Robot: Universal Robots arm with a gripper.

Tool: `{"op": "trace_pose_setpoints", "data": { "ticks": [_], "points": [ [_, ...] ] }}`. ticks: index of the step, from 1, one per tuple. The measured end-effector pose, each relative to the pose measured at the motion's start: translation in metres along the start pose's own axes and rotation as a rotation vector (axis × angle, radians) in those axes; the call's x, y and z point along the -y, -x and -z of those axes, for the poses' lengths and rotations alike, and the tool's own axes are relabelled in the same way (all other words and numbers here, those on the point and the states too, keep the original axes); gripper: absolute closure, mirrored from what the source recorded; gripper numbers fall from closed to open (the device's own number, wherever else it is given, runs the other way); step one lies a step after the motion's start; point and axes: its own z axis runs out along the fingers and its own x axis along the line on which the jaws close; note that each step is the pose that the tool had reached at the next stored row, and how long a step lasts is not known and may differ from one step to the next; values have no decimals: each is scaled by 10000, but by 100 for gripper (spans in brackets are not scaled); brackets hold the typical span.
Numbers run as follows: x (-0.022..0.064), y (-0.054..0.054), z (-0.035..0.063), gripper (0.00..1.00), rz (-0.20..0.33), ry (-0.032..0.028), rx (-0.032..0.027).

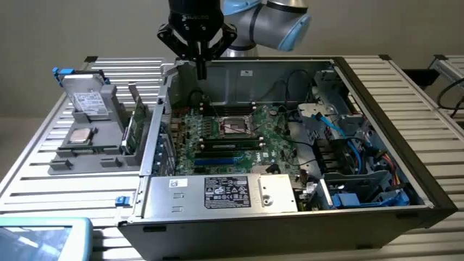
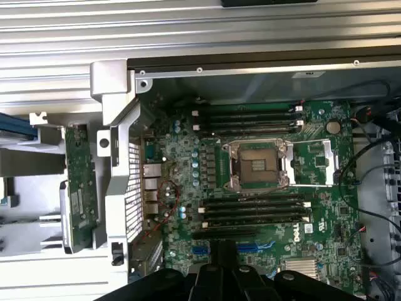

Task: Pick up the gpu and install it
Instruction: 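Reach for the gpu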

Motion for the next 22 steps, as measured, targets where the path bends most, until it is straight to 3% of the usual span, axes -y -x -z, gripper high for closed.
{"op": "trace_pose_setpoints", "data": {
  "ticks": [13,22],
  "points": [
    [1,-8,1,88,-1,-1,0],
    [26,-371,7,88,1,0,0]
  ]
}}
